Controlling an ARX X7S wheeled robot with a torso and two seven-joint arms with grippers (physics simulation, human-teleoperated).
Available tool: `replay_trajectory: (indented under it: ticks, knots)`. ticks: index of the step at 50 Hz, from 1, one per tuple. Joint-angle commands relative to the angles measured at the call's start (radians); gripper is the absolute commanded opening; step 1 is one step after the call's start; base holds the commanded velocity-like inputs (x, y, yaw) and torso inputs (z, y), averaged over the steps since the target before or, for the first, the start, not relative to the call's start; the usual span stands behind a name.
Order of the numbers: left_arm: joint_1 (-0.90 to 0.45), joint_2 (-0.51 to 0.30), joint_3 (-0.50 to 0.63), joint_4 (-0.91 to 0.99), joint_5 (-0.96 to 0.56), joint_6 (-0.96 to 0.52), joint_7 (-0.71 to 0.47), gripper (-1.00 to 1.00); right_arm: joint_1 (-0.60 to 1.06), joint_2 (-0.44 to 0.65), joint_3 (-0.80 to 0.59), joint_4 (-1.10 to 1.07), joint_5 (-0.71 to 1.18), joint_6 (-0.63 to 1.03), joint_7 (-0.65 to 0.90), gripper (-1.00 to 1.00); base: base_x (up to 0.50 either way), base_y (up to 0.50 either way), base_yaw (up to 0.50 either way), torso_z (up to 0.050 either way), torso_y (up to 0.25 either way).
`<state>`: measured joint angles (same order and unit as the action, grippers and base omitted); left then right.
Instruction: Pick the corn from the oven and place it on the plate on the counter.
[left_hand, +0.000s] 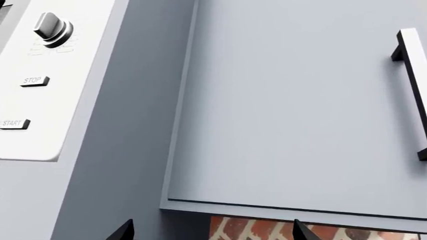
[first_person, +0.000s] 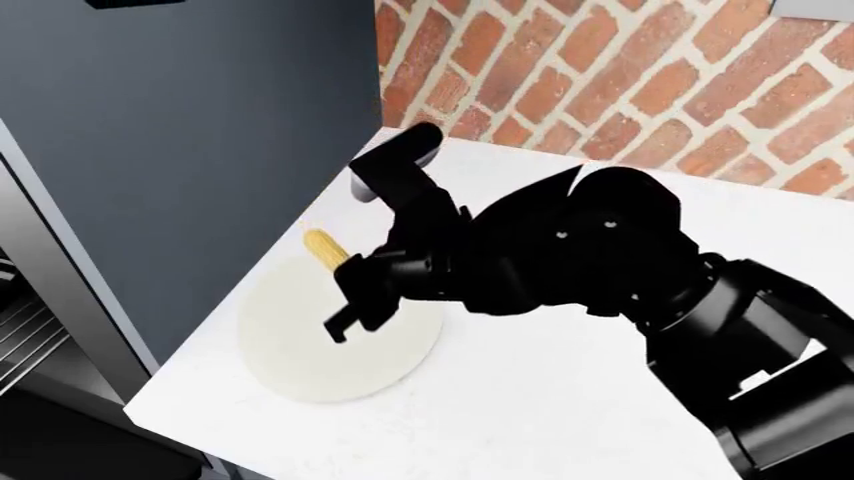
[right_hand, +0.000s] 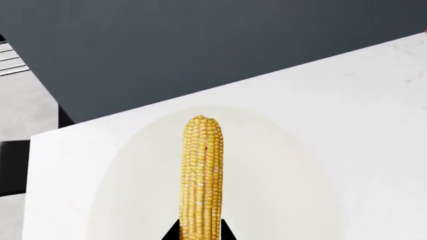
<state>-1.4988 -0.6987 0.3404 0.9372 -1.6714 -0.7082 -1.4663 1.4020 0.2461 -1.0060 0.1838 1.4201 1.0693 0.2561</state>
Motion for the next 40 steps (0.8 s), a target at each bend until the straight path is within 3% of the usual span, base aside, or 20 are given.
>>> replay_trajectory:
  ticks: [1, 40]
  knots:
    - [0.003, -0.004, 0.000, 0.001, 0.001, 0.004, 0.001, 1.00, 0.002, -0.011, -0.017, 0.023, -0.033, 0.000, -0.030, -1.00, 0.00, 0.00, 0.00, 0.000, 0.000]
    - [0.022, -0.013, 0.000, 0.004, 0.019, 0.014, 0.010, 1.00, -0.001, -0.023, -0.049, 0.045, -0.047, -0.009, -0.054, -1.00, 0.00, 0.00, 0.00, 0.000, 0.001]
